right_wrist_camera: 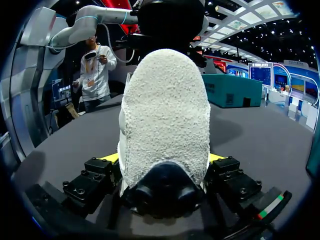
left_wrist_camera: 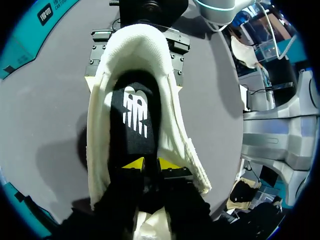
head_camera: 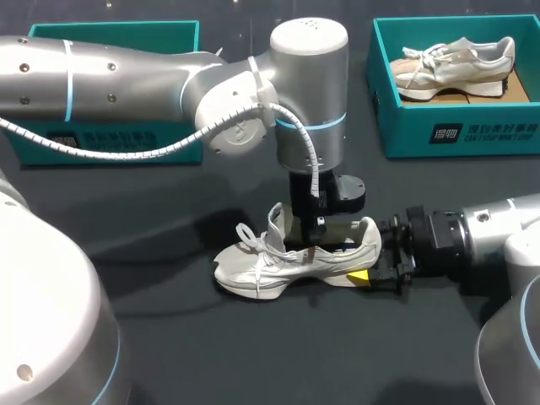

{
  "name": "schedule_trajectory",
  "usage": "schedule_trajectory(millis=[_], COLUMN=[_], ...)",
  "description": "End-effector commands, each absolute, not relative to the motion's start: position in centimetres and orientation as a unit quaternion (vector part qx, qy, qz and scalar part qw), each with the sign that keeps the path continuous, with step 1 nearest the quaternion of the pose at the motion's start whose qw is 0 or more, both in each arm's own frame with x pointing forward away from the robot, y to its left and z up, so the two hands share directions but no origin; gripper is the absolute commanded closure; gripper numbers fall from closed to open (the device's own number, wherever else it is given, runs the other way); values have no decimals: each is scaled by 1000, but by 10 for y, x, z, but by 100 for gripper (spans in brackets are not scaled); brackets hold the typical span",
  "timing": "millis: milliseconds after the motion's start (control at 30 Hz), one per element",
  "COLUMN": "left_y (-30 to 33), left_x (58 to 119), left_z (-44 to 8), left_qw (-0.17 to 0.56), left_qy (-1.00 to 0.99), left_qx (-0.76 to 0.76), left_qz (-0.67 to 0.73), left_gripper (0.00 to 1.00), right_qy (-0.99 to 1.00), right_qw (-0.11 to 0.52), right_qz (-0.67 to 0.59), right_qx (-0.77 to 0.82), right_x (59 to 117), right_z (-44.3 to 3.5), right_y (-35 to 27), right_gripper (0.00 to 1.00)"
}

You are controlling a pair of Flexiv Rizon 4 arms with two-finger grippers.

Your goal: Take the shoe out of the shoebox, open the shoe tongue, remove and reinsert the insole, then place the shoe into the shoebox

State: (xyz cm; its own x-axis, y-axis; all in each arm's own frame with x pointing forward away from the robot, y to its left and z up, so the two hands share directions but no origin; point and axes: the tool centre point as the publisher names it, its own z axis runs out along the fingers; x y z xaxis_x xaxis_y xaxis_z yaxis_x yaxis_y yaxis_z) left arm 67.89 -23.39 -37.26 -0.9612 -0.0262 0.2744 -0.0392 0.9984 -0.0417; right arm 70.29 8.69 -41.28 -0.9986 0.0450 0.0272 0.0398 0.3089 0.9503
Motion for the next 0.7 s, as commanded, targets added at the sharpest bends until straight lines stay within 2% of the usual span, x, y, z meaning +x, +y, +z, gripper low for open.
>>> schedule_trajectory(millis=[33,100,533,700], left_y=[-234,-236,-246,-249], left_x=[670,670,686,696], left_z=[-376,-379,-406,-416], left_qw=[123,116,42,12], left_qy=[-992,-993,-999,-1000], left_qx=[11,11,11,23], left_qz=[23,21,4,-5], left_gripper=[63,59,56,70], right_qy=[810,810,810,810], right_qw=[2,2,2,2], right_qz=[586,586,586,586], right_qx=[27,27,27,27], right_x=[703,703,703,703], right_z=[-414,-414,-414,-414], right_y=[86,86,86,86], right_gripper=[100,100,100,100])
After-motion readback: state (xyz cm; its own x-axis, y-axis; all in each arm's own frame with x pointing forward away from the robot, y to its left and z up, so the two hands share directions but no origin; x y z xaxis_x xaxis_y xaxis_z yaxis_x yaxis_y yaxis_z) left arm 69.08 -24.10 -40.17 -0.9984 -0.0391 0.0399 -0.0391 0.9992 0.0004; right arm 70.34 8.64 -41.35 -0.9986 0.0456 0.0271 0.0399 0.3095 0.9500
